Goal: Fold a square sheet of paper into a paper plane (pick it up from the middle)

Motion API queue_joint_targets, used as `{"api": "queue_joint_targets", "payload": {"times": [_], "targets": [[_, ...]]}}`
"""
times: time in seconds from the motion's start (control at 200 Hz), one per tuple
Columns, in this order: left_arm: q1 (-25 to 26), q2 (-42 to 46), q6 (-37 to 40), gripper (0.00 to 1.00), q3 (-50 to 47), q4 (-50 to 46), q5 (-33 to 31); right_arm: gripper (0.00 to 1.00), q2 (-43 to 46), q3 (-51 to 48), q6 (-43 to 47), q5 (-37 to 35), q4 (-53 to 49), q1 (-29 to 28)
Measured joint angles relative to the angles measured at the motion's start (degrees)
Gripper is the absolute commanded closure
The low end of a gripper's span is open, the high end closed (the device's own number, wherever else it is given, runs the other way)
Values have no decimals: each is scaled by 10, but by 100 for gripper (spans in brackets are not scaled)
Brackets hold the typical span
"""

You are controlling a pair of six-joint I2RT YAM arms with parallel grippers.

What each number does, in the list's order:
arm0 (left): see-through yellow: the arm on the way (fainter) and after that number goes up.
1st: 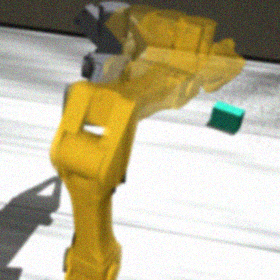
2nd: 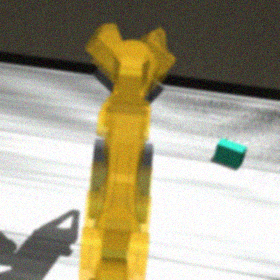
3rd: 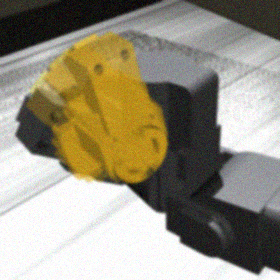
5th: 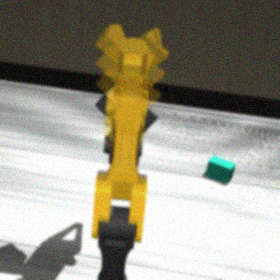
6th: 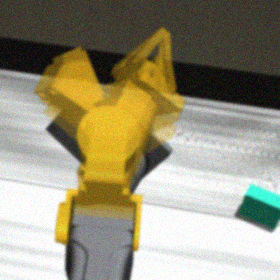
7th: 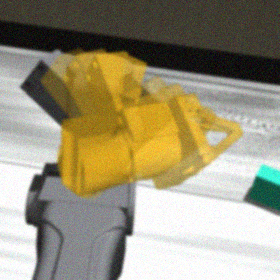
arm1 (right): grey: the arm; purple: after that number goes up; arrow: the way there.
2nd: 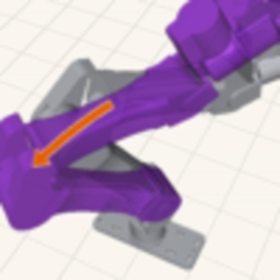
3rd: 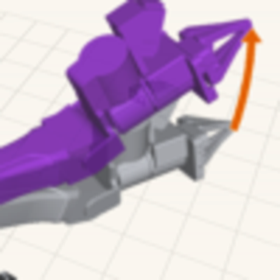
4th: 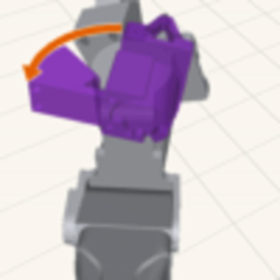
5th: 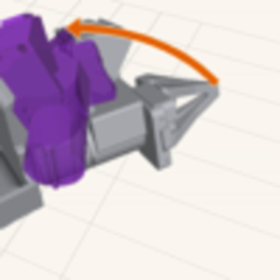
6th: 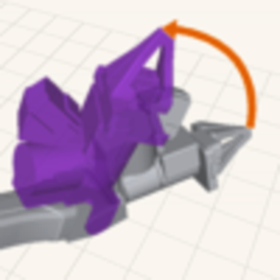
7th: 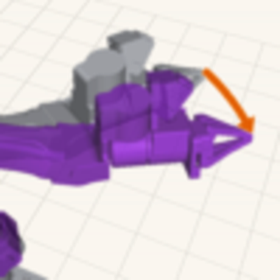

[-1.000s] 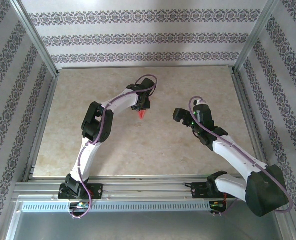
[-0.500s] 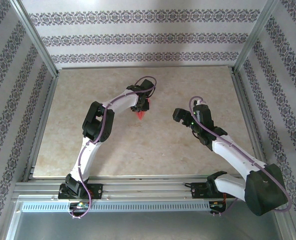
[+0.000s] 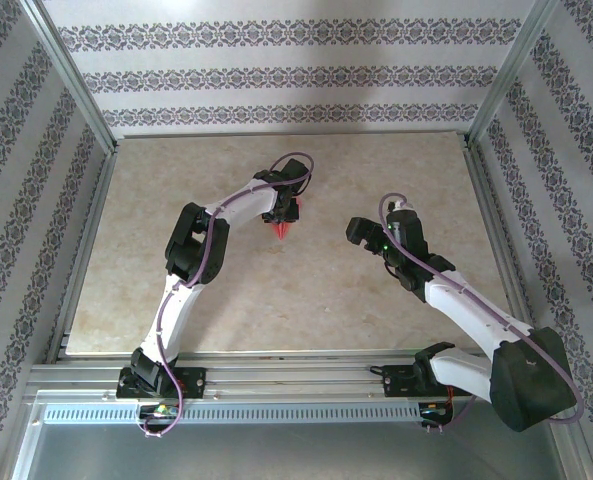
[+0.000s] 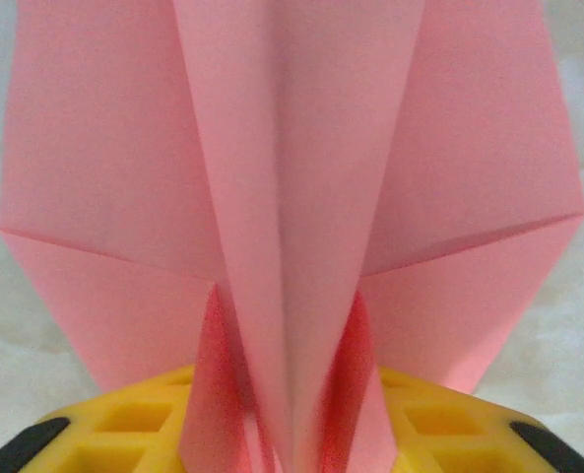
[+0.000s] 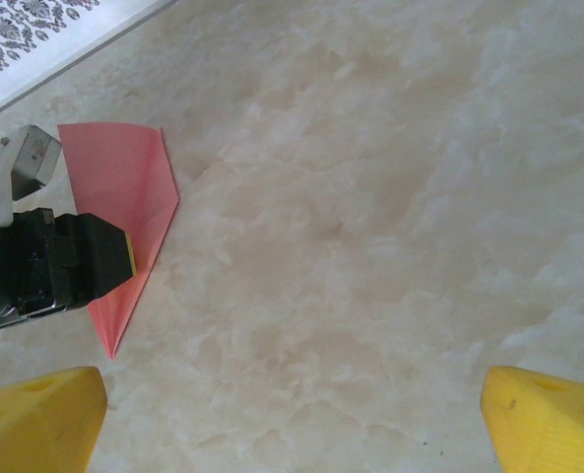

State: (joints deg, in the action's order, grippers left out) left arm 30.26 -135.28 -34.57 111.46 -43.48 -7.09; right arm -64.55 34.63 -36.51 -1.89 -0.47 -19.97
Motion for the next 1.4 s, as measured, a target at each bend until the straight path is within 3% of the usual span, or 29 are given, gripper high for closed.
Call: {"api": "queue_joint_targets", "payload": {"times": [0.32,0.705,0.804,0.984,1.204,1.399], "targets": [[0,28,3,46,8,-22,11,2,0,0,0,-1,0,0],[0,174,10,35,-34,-21,-4,2,9,33,25,-17,-13,13],[-6,258,17,28,-111,-1,-23,2,25,51,57,-37,-15,23],[-62,463,36,4,-333,98,-89,2,70,61,134,-123,-2,44],[-151,697,66,1,-637,260,-186,2,105,14,206,-199,43,97],[-193,790,124,1,-798,385,-254,2,86,-64,247,-212,80,124]]}}
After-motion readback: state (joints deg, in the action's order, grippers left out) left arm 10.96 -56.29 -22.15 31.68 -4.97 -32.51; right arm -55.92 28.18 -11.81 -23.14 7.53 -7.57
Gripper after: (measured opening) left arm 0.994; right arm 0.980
